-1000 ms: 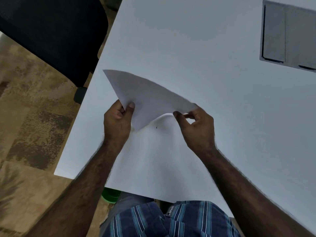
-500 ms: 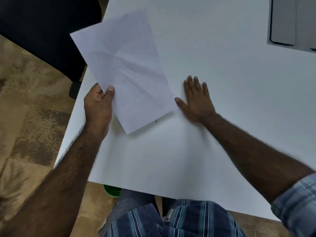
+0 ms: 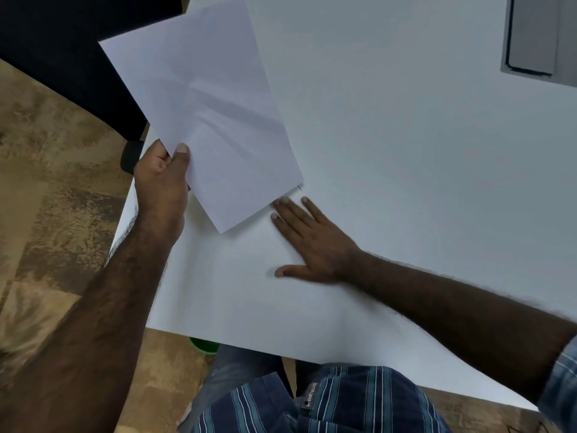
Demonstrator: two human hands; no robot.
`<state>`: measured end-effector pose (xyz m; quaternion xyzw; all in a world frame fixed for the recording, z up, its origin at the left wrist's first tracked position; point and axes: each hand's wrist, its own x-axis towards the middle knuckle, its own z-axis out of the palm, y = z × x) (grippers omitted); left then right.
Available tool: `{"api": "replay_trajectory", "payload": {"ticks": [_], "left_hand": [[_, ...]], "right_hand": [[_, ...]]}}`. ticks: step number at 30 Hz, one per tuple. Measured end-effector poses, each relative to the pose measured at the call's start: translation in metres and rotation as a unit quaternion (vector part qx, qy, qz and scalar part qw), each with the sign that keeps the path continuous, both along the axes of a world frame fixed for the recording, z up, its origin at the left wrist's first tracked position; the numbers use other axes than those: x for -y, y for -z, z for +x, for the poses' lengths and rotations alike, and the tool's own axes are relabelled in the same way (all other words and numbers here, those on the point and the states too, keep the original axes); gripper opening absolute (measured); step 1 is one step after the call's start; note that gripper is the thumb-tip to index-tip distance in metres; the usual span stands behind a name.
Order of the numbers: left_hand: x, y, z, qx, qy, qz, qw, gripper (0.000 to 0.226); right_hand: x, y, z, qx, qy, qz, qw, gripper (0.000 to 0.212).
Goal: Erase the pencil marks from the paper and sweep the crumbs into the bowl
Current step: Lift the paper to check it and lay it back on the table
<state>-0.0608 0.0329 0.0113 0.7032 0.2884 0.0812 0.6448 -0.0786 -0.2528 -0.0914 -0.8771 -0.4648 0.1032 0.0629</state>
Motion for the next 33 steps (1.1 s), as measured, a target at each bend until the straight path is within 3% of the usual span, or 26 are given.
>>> {"api": "replay_trajectory", "payload": {"ticks": [2,5,9,13,18,23,26,29,33], "left_hand": [[0.000,0.000,0.002,0.000,0.000,-0.001,1.000,0.024],[0.000,-0.001,0.006,0.003,-0.001,-0.003,1.000,0.024],[0.004,-0.001,0.011,0.008,-0.007,-0.010,1.000,0.025],[0.008,-0.003,0.021,0.011,-0.010,-0.018,1.000,0.023],[0.016,-0.006,0.034,0.014,-0.002,-0.011,1.000,0.020],[0.022,-0.007,0.043,0.011,0.013,-0.007,1.000,0.020],[0.027,-0.008,0.047,0.007,0.012,-0.006,1.000,0.018],[0.030,-0.008,0.048,0.003,0.017,-0.012,1.000,0.017],[0.033,-0.010,0.049,-0.003,0.027,-0.021,0.999,0.032]], "right_hand": [[0.007,0.001,0.003,-0.005,-0.009,0.049,0.999,0.100],[0.019,0.004,0.031,0.026,0.089,0.107,0.990,0.090],[0.030,0.007,0.066,0.023,0.211,0.023,0.977,0.099],[0.019,0.008,0.057,-0.001,0.190,-0.007,0.982,0.114],[-0.001,0.005,0.006,-0.003,0.083,0.001,0.997,0.121],[0.000,-0.001,-0.016,-0.017,-0.016,0.026,0.999,0.107],[0.009,0.003,0.006,-0.005,0.053,0.067,0.996,0.100],[0.013,0.005,0.024,0.002,0.154,0.036,0.987,0.108],[0.002,0.007,0.009,-0.008,0.136,0.018,0.991,0.120]]}}
